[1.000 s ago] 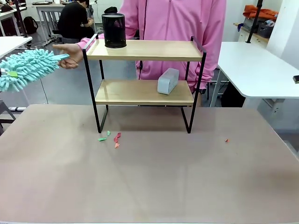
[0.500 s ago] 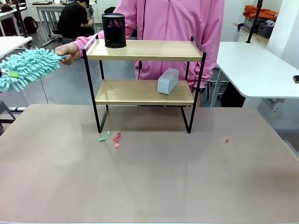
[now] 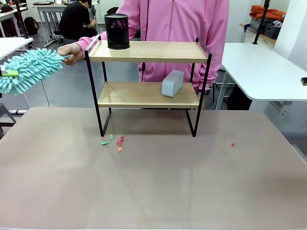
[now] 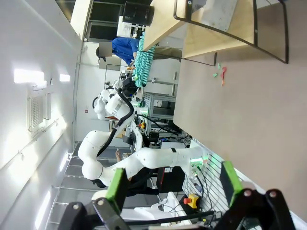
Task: Clean the shelf.
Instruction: Hand the Duster back to the human.
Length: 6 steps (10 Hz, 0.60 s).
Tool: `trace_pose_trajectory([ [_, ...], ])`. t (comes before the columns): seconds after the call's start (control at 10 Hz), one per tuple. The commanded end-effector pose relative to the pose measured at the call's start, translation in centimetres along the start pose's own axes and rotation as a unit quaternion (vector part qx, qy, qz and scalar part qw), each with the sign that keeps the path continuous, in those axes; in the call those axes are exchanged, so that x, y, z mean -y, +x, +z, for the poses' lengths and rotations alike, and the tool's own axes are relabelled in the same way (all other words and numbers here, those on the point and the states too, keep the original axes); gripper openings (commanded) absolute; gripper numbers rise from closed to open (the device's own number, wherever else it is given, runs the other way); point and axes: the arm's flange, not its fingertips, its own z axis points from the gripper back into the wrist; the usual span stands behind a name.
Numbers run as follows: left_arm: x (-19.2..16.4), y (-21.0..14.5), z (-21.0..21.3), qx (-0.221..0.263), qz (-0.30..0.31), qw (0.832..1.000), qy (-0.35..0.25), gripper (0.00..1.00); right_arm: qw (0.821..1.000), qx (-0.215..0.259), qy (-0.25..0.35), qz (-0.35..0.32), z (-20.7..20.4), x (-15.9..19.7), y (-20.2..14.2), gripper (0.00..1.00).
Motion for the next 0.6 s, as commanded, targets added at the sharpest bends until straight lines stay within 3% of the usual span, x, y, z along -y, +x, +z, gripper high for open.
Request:
trace_pose_trajectory([
  [0.0, 0.7, -0.5, 0.9, -0.006, -0.010, 1.000, -0.011, 1.00, 1.000, -0.004, 0.003, 0.010, 0.3, 0.0, 0.1, 1.00],
  [0.3, 1.5, -2.9, 0.0, -0.028, 0.033, 0.997, -0.064, 1.00, 1.000, -0.004, 0.003, 0.010, 0.3, 0.0, 0.1, 1.00],
  [0.5, 1.1, -5.1, -2.8, -0.072, 0.054, 0.993, -0.072, 1.00, 1.000, 0.000, 0.000, 0.000, 0.0, 0.0, 0.0, 1.00],
])
